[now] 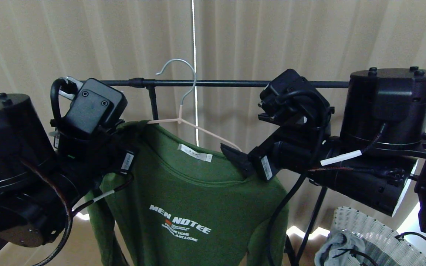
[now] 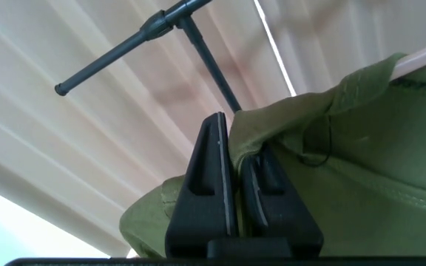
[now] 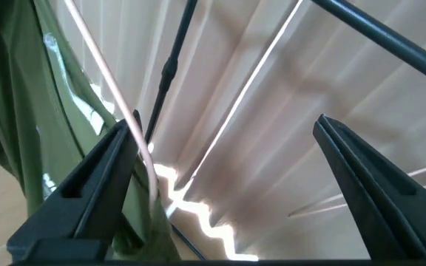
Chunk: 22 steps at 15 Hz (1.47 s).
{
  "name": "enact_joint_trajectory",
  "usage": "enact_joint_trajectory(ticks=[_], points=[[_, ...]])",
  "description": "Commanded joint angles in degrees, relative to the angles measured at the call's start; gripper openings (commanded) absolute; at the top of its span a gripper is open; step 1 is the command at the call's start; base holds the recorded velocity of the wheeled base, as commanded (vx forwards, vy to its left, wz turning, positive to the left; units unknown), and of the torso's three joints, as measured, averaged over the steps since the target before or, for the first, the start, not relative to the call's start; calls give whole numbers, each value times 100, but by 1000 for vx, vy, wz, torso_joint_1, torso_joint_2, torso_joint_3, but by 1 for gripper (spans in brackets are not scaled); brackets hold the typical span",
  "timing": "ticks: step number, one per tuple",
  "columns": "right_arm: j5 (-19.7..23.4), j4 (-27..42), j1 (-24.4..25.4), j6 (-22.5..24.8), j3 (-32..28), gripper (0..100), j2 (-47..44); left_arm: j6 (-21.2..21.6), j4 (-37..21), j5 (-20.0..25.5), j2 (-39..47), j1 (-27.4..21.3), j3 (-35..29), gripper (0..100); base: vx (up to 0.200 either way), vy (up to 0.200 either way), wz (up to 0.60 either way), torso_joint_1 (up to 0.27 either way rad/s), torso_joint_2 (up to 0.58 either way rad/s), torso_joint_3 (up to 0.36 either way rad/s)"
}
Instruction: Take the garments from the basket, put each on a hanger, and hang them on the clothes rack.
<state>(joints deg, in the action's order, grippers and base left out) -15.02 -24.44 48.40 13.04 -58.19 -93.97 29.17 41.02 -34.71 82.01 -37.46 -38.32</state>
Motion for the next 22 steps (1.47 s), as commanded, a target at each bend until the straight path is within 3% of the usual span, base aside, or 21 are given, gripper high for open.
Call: enact_joint_trajectory(ticks=[1,7,8,19,20,22], points=[[-1,-8,3,5,-79,100,-157,1,2,-10,-18,-86,-18,0,0,0,0,0,0,0],[-1,1,12,32,-132,100,-307,1,11,8,-44,-165,-1,0,0,0,0,0,0,0],[-1,1,12,40,-140,0,-307,1,11,8,-44,-174,-1,0,0,0,0,0,0,0],[-10,-8,21,32,-105,0,-219,18,-6,43,-238,-288,316,0,0,0,0,0,0,0],[-10,-8,12,32,-105,0,-210,18,-6,52,-282,-288,386,100,0,0,0,0,0,0],[-19,-8,12,32,-96,0,-210,10,-6,61,-352,-288,386,100,0,0,0,0,0,0]])
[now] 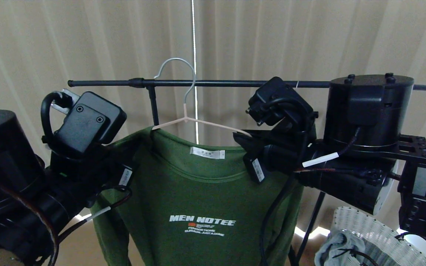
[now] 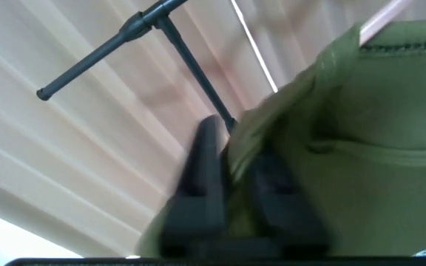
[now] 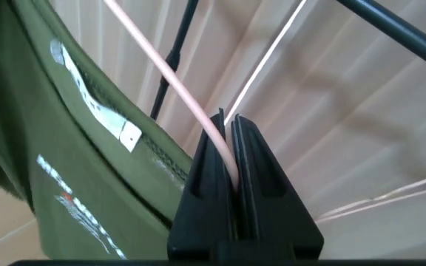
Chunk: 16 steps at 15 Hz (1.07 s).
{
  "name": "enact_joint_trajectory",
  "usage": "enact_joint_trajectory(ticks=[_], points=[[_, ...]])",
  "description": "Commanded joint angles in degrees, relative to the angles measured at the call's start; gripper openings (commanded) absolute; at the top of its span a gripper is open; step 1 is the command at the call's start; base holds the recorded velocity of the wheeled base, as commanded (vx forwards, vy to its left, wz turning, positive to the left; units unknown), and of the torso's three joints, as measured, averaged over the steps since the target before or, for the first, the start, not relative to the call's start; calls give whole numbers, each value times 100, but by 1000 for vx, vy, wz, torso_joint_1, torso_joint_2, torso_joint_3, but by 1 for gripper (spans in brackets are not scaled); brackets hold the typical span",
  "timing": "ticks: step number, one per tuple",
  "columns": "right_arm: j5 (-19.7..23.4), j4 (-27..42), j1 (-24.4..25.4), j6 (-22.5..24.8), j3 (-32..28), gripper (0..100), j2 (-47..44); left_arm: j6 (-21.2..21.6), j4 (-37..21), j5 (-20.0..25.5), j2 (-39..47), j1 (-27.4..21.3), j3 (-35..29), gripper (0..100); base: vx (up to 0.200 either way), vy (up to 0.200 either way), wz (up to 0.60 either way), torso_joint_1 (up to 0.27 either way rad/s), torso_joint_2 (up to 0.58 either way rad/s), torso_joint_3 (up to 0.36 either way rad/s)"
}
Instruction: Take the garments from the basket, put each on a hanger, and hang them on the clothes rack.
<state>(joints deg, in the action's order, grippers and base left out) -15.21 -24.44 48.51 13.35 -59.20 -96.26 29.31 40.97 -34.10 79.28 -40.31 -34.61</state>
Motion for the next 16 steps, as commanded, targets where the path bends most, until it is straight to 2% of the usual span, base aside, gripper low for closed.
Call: enact_joint_trajectory(ticks=[1,3,7,9,12,16], points=[[-17,1,-8,1,14,0,46,-21,-10,35,-114,-12,16,100,0,0,0,0,0,0],[-201,1,-122,-8,57,0,151,-39,-37,342,-316,-3,183,100,0,0,0,0,0,0],[-210,1,-579,-8,374,0,520,-48,-336,887,-800,32,437,100,0,0,0,0,0,0],[-210,-8,-816,-8,646,0,810,-74,-494,922,-993,68,684,100,0,0,0,0,0,0],[-166,-8,-1133,-34,910,0,1135,-136,-494,1256,-1098,481,938,100,0,0,0,0,0,0],[-122,-17,-1186,-52,1174,0,1461,-101,-511,2337,-1072,1263,1352,100,0,0,0,0,0,0]])
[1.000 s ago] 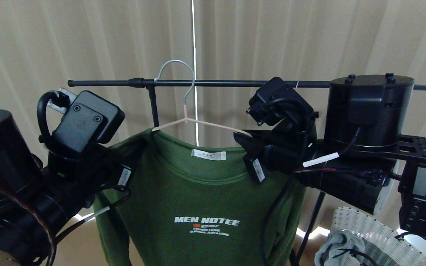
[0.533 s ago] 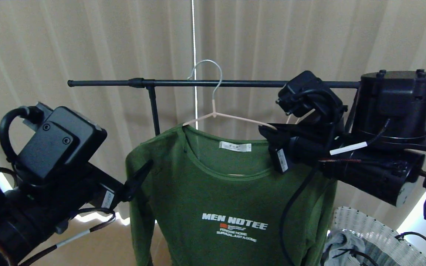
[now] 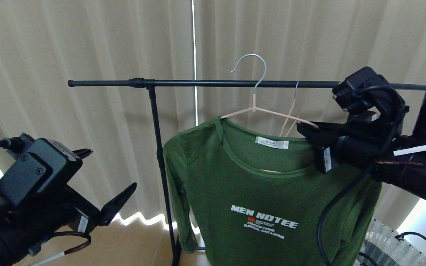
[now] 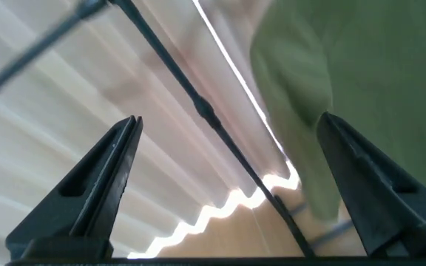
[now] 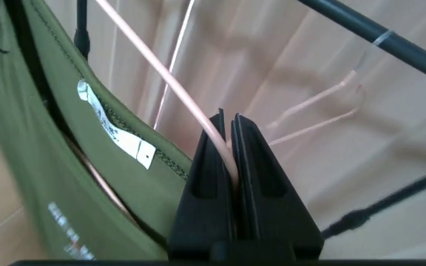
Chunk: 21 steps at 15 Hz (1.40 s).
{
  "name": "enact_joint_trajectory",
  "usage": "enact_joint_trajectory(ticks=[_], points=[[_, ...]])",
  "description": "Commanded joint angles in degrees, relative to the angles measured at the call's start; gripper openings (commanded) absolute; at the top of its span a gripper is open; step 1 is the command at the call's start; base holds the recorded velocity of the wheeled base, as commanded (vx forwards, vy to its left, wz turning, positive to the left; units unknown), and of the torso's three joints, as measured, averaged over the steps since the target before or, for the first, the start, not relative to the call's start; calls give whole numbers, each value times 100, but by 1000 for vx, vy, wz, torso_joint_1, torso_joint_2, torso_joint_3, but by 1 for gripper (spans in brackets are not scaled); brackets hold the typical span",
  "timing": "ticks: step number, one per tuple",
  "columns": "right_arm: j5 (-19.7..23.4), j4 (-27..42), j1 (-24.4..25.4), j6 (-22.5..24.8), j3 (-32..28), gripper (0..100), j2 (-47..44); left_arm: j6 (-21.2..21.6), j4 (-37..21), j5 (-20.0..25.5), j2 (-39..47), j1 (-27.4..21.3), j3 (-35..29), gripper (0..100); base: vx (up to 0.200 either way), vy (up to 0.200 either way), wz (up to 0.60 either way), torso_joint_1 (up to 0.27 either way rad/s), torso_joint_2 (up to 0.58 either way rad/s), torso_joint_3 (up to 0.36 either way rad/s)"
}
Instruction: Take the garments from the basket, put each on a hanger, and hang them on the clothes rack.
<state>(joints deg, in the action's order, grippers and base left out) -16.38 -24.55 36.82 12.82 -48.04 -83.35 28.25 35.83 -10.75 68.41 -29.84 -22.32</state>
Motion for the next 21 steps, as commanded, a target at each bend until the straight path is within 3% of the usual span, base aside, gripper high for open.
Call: enact_joint_trajectory(ticks=[1,4,9,11,12,15,19,21], points=[[56,-6,-8,1,111,0,275,6,3,504,14,260,175,100,0,0,0,0,0,0],[487,-15,10,-8,146,0,433,-21,29,899,278,304,158,100,0,0,0,0,0,0],[1120,-656,19,1,463,0,583,-21,73,891,647,383,-9,100,0,0,0,0,0,0],[1164,-656,27,10,480,0,592,-12,73,891,708,497,-44,100,0,0,0,0,0,0],[1155,-656,19,10,480,0,592,6,73,891,717,532,-44,0,0,0,0,0,0,0],[1129,-656,19,10,471,0,556,32,65,864,629,664,17,0,0,0,0,0,0,0],[1085,-656,-175,18,445,0,539,410,73,873,585,1420,263,0,0,0,0,0,0,0],[1085,-647,-184,27,427,0,539,445,73,873,568,1543,307,0,0,0,0,0,0,0]])
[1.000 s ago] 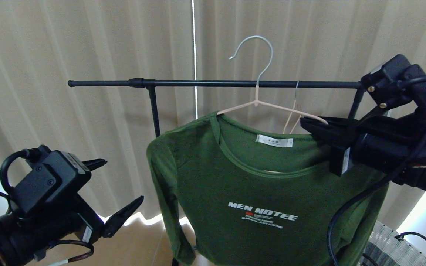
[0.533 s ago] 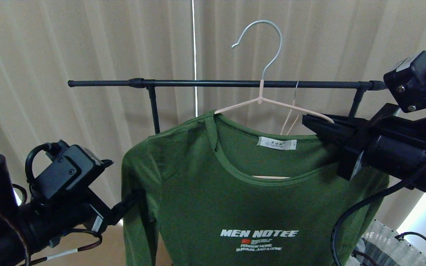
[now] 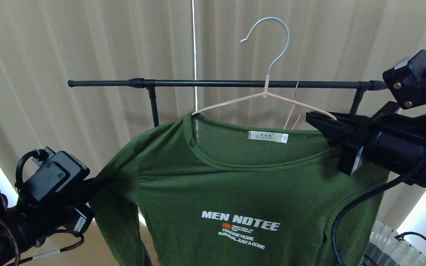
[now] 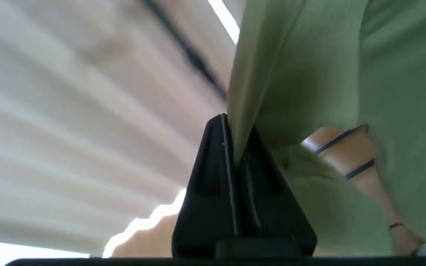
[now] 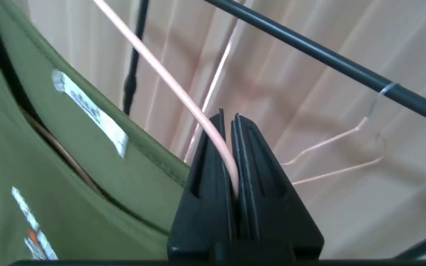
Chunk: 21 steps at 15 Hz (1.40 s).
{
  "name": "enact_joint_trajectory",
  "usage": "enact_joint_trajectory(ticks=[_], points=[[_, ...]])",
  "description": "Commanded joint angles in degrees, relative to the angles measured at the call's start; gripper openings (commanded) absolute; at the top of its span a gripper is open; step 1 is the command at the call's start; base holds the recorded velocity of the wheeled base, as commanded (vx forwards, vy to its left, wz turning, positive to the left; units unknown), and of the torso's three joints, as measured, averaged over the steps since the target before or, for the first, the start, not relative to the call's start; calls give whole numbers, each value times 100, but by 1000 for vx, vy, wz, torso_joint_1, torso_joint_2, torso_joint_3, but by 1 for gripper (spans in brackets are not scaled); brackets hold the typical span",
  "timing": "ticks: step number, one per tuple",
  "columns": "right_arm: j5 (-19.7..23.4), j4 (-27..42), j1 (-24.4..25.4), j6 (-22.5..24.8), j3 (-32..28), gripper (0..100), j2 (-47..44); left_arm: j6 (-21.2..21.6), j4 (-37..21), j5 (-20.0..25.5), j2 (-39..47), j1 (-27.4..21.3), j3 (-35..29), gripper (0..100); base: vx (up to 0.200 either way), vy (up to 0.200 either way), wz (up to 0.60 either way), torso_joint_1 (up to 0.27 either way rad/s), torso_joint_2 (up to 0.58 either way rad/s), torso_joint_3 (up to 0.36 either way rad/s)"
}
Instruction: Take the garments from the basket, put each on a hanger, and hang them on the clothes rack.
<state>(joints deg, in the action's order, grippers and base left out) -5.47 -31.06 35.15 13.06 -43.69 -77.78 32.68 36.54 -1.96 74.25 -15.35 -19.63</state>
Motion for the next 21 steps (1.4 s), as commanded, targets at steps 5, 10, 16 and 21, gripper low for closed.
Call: enact_joint_trajectory(ticks=[5,10,16,21], points=[[-15,48,-25,13,-17,0,-45,-34,-6,-6,-113,85,38,100,0,0,0,0,0,0],[-129,461,-377,22,-34,0,-36,-60,-6,12,-456,67,170,100,0,0,0,0,0,0],[-595,1014,-394,13,124,0,-115,-1071,-24,3,-1783,93,1022,100,0,0,0,0,0,0],[-903,1533,-605,-181,396,0,-71,-1440,-24,3,-1677,102,908,100,0,0,0,0,0,0]])
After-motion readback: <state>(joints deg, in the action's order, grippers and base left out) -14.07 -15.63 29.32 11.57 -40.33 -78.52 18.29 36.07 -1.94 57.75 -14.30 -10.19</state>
